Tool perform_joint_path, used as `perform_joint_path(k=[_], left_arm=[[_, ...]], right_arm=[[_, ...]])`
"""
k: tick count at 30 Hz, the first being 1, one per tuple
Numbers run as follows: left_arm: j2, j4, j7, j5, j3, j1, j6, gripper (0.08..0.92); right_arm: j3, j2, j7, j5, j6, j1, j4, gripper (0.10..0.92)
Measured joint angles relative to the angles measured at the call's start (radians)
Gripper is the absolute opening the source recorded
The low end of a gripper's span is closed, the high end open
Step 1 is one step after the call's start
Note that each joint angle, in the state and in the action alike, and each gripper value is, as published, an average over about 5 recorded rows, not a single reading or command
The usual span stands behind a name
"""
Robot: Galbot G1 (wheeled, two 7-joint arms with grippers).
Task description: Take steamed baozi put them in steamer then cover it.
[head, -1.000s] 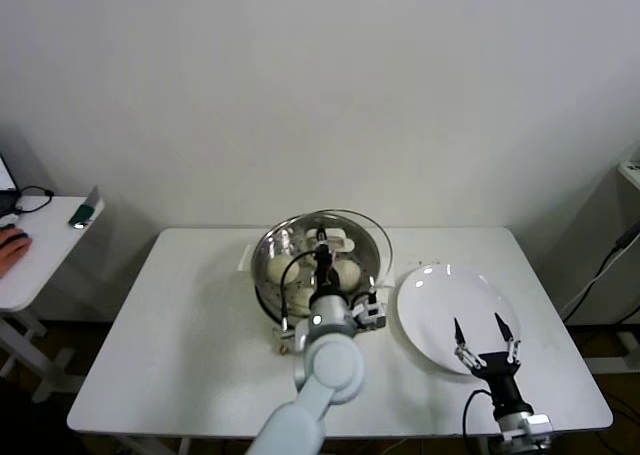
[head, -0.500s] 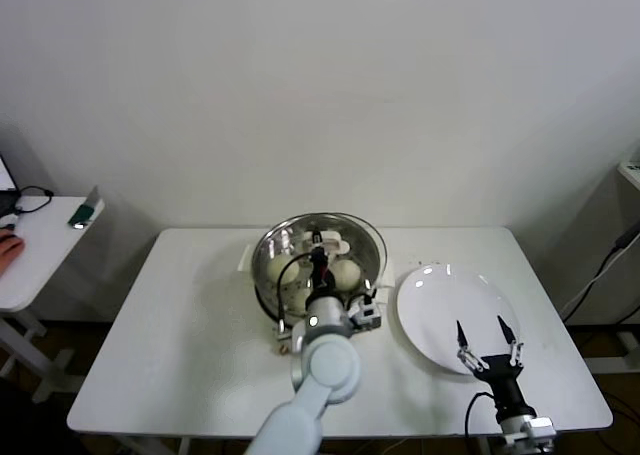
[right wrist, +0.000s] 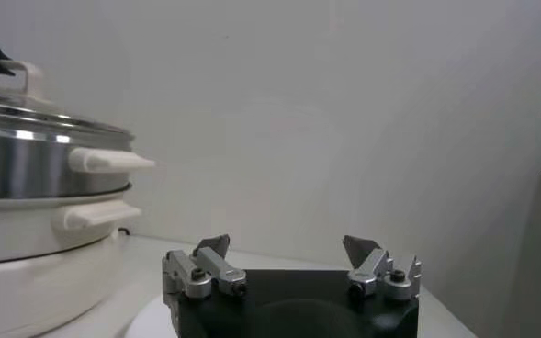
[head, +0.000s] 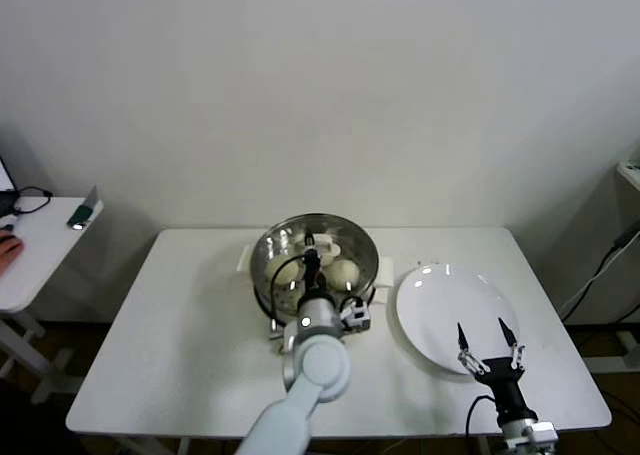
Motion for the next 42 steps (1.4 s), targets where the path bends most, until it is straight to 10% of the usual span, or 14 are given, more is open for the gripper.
perform_joint_path(k=[17,42], left_arm=[[0.004,0.005,-0.021,-0.002,0.011,0.014,0.001,0.166],[0.127,-0.268,-0.03,-0.237,0.027,0.102,0.002,0.816]], right_arm=[[0.001,0.003,-0.002,0.0,0.011,-0.007,-0.001,0.823],[-0.028,0.013,0.027,0.004,-0.01,0.018,-0.007,0.823]])
